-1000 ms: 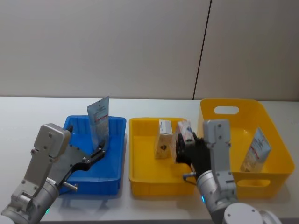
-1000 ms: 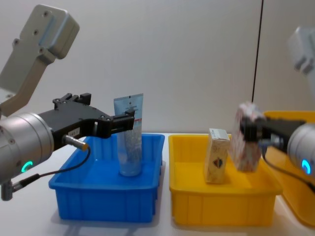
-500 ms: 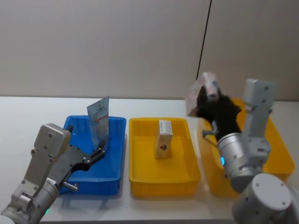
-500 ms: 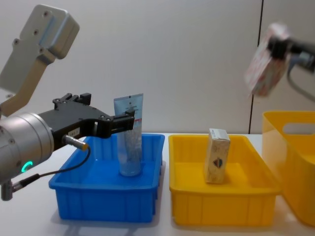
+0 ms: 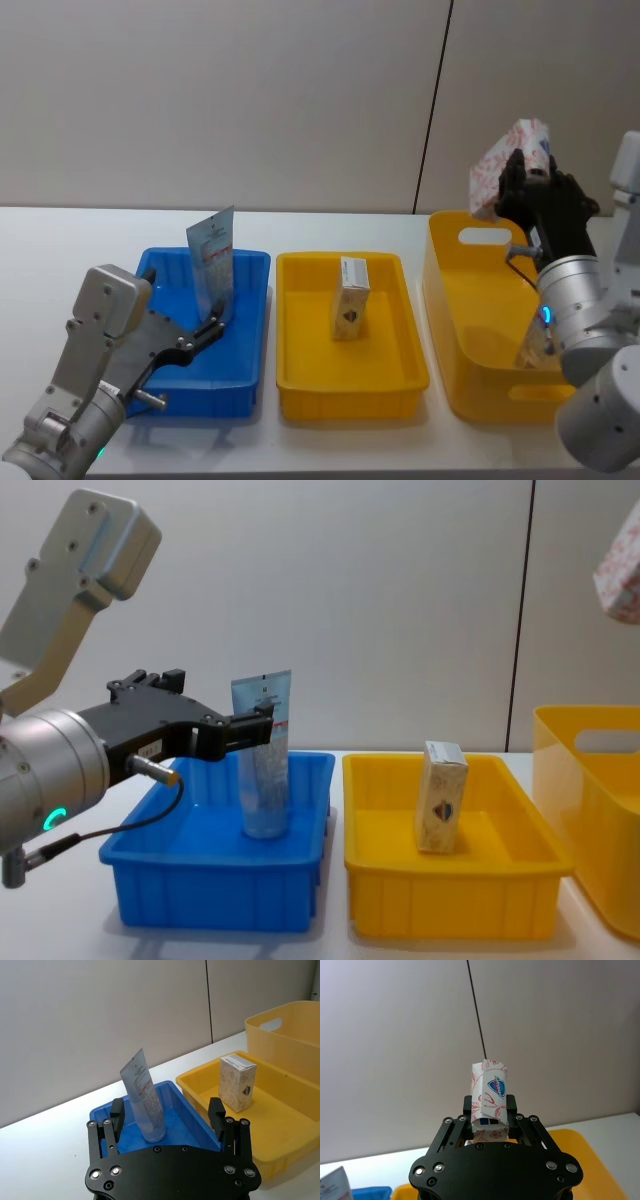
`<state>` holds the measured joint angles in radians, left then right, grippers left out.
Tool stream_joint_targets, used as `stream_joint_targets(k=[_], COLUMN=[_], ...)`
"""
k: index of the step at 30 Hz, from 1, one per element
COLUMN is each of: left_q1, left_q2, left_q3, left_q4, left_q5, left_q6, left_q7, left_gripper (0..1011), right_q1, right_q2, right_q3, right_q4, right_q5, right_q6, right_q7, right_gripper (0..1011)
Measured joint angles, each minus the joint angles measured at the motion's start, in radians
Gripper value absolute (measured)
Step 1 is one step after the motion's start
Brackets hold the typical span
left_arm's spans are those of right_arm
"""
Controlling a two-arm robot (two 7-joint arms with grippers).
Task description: Bimanual collaborative sorting of washing and personal care products
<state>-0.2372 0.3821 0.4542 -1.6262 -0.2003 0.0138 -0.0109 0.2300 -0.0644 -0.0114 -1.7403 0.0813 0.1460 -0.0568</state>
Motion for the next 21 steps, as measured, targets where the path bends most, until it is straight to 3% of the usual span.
stream_joint_targets(k=[10,21], left_q1=[0.000,0.000], left_q2=[0.000,0.000], left_q3=[0.000,0.000], left_q4=[0.000,0.000], left_q5=[0.000,0.000], left_q6=[0.000,0.000], left_q7=[0.000,0.000], left_gripper=[1001,1001], right_q1=[-0.024,-0.055], right_q2=[0.036,0.085], right_q3=[0.015,0.002], right_q4=[-0.026,-0.012], right_q5=[-0.031,-0.090], right_q6=[0.087,0.192], right_q7=[0.007,0.023], right_gripper=[323,323])
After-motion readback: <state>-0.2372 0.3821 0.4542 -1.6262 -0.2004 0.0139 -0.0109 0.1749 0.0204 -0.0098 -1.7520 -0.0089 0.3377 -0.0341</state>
